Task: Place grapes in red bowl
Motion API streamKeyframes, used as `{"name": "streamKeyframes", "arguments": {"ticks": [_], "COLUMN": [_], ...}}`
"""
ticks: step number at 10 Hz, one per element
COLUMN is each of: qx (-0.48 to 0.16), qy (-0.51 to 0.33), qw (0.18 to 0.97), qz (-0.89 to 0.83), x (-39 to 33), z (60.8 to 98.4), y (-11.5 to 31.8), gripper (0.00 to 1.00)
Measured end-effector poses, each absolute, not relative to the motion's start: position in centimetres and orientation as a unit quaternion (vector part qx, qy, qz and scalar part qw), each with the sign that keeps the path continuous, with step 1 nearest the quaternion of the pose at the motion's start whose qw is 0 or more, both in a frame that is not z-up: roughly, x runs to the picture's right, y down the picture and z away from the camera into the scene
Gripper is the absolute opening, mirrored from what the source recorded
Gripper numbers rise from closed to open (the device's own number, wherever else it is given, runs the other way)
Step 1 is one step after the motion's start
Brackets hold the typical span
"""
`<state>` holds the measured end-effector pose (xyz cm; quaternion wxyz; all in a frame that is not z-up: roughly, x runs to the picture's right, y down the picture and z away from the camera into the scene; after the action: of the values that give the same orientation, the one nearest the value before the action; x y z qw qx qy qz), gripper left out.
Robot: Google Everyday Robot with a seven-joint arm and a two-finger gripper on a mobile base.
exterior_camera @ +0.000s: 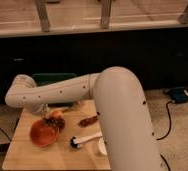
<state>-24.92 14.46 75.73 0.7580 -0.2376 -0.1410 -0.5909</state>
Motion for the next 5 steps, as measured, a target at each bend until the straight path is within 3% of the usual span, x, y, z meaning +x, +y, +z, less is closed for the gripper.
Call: {"name": "streamKeyframes", "arguments": {"ticks": [5], "qx": [-0.237], "qy": [-0.141], "qw": [0.757], "qz": [-0.592], "x": [-25.09], "z": [75.49], "y": [14.76], "gripper": [0.30]}}
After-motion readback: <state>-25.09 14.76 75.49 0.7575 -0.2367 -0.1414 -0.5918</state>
